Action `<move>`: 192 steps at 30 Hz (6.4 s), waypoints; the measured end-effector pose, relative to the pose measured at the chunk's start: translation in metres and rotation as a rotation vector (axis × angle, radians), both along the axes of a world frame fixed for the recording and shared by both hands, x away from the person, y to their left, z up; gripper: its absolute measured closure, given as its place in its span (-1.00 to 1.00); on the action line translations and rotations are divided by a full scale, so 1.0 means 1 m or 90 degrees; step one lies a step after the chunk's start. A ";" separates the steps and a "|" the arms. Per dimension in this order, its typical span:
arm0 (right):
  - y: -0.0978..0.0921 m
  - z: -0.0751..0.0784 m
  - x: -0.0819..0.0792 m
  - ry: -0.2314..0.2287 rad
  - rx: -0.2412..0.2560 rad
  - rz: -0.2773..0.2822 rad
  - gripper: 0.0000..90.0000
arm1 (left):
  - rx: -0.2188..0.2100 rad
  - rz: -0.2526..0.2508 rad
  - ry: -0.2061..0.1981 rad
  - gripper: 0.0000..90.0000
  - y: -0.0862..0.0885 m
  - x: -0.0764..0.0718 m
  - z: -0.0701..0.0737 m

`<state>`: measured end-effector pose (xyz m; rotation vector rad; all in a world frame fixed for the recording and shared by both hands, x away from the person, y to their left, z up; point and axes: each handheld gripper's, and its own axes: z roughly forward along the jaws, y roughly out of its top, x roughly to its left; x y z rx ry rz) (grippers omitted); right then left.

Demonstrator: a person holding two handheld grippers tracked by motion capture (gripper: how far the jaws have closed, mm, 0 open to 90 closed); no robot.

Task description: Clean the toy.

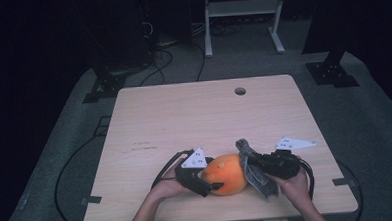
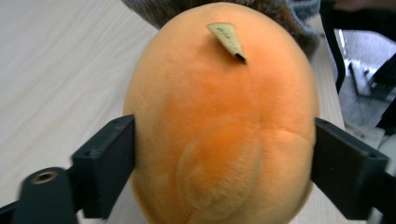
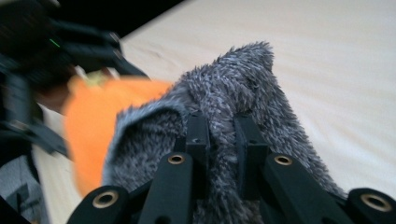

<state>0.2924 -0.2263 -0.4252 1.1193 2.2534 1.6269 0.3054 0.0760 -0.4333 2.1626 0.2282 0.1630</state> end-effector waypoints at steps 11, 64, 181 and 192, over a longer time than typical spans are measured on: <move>0.001 0.009 -0.004 -0.023 0.010 -0.008 0.73 | 0.016 -0.035 -0.064 -0.39 -0.006 -0.008 0.004; -0.008 0.000 0.002 0.036 -0.070 -0.026 0.73 | 0.010 0.004 -0.021 -0.57 -0.009 -0.003 -0.006; 0.000 0.016 -0.010 -0.026 -0.070 0.021 0.73 | -0.040 0.008 -0.033 -0.37 -0.015 -0.003 -0.004; 0.002 0.028 -0.015 -0.056 -0.043 0.009 0.73 | -0.090 0.014 -0.078 -0.27 -0.010 -0.014 0.034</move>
